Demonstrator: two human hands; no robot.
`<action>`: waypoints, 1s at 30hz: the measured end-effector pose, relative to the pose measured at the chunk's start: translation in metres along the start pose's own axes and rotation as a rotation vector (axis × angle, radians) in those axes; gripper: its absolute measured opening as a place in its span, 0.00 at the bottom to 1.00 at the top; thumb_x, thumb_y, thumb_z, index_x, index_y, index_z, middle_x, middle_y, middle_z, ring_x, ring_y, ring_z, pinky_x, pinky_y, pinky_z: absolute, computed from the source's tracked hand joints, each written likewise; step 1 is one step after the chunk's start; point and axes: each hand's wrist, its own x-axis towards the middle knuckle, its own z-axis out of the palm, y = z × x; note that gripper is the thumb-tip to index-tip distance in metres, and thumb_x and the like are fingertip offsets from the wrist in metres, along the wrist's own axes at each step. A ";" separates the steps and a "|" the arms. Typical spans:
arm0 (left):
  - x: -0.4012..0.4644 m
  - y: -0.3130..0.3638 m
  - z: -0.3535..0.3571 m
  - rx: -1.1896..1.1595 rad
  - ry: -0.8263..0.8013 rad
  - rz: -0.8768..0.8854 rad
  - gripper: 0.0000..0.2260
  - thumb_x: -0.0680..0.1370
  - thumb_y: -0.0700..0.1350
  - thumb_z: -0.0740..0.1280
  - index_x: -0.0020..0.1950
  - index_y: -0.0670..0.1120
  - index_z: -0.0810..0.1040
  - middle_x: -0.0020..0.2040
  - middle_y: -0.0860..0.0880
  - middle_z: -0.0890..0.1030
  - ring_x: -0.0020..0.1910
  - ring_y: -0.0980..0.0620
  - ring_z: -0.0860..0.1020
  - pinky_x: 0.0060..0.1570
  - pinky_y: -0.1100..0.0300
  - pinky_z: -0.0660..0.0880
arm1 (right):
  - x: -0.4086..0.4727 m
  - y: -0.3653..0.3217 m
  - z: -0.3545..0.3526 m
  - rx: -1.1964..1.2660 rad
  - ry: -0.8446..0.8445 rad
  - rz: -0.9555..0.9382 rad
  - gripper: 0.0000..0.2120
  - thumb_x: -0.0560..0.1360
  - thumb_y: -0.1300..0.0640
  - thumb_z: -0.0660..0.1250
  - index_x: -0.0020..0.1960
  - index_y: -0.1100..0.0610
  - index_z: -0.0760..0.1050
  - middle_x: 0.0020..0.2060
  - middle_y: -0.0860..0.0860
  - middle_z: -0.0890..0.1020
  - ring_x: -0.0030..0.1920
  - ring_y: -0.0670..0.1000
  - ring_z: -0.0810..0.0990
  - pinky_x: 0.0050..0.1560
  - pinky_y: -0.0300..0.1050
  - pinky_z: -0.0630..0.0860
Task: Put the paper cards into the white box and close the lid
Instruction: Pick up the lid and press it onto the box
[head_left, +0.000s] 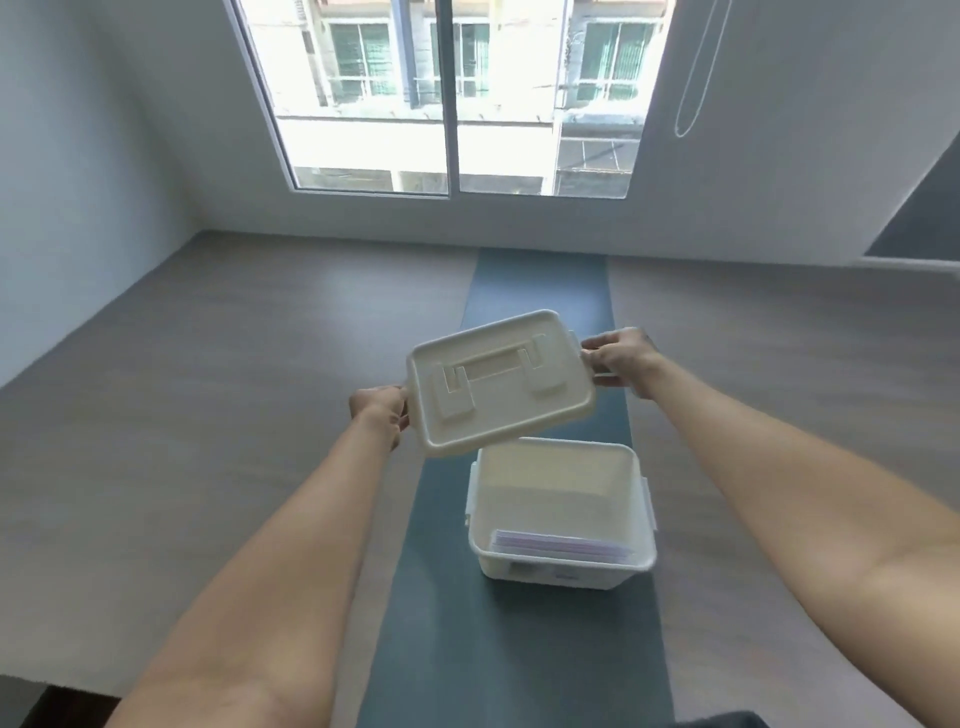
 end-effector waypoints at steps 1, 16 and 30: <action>-0.002 -0.002 0.010 0.029 -0.018 0.005 0.10 0.72 0.26 0.69 0.51 0.35 0.83 0.47 0.39 0.84 0.43 0.43 0.82 0.45 0.50 0.83 | -0.003 0.008 -0.013 0.008 0.002 0.024 0.13 0.77 0.66 0.69 0.61 0.66 0.80 0.46 0.57 0.84 0.42 0.53 0.82 0.41 0.42 0.80; -0.023 -0.060 0.042 0.289 -0.187 -0.037 0.08 0.74 0.35 0.75 0.50 0.33 0.82 0.45 0.38 0.83 0.32 0.47 0.81 0.27 0.61 0.80 | -0.054 0.134 -0.065 0.107 0.006 0.266 0.11 0.78 0.55 0.71 0.58 0.59 0.77 0.36 0.51 0.81 0.32 0.46 0.78 0.39 0.41 0.78; -0.015 -0.116 0.029 0.269 -0.224 -0.066 0.11 0.74 0.37 0.74 0.54 0.33 0.82 0.39 0.43 0.82 0.31 0.50 0.81 0.40 0.59 0.82 | -0.065 0.182 -0.062 0.056 -0.008 0.288 0.10 0.78 0.57 0.71 0.56 0.61 0.78 0.38 0.54 0.83 0.33 0.48 0.81 0.37 0.41 0.77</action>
